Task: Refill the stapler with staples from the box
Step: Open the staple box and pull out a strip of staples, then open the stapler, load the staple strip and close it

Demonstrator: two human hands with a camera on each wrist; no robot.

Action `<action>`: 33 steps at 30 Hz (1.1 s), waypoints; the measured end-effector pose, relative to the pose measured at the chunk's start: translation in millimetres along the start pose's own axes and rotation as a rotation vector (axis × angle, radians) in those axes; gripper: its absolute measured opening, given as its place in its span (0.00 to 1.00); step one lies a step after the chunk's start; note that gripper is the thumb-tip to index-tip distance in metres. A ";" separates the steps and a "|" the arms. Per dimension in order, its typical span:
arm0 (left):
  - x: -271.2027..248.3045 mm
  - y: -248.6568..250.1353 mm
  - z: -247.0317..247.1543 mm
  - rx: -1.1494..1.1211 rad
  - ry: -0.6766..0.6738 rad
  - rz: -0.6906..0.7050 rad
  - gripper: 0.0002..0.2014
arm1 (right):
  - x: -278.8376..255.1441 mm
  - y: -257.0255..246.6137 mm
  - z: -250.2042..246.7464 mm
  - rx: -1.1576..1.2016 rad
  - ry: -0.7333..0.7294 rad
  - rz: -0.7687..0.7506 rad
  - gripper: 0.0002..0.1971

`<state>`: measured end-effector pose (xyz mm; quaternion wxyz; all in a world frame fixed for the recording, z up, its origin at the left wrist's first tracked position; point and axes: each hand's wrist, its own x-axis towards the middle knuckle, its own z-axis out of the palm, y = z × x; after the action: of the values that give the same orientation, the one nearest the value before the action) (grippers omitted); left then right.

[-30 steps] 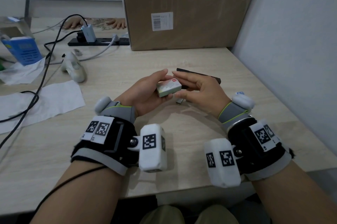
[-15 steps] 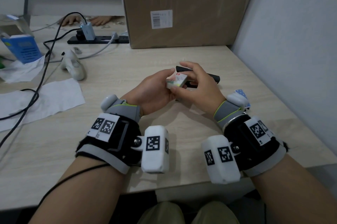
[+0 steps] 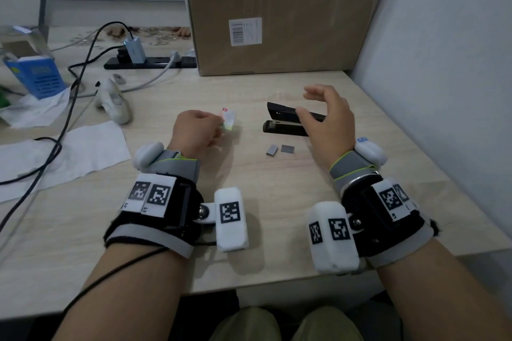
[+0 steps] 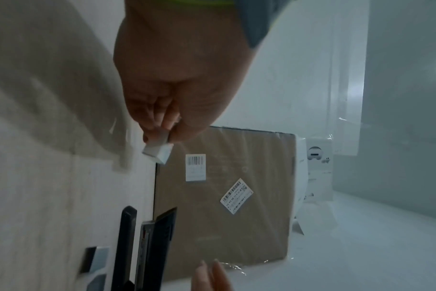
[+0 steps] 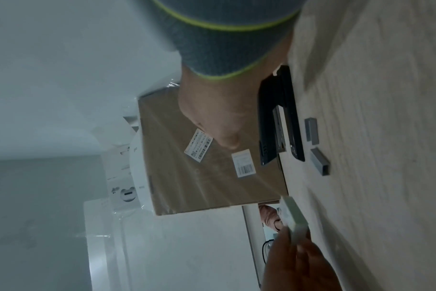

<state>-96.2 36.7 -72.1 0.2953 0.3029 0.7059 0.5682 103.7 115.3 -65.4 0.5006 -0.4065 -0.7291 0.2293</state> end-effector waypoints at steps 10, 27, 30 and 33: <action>8.2 -5.1 -5.2 0.583 0.337 0.057 0.13 | 8.0 19.1 -0.3 -0.407 -0.132 0.124 0.23; -28.1 1.3 52.7 0.568 -0.556 0.469 0.16 | 14.9 32.6 10.1 -0.349 -0.253 0.114 0.14; -28.1 0.8 52.4 0.576 -0.504 0.535 0.10 | 15.1 34.0 10.3 -0.336 -0.255 0.116 0.14; -24.6 0.3 47.5 0.638 -0.387 0.551 0.07 | 14.4 33.7 8.8 -0.303 -0.252 0.121 0.14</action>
<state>-44.3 47.6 -78.6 0.1516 0.6553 0.6707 0.3127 105.4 146.8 -86.0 0.3241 -0.4882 -0.7864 0.1955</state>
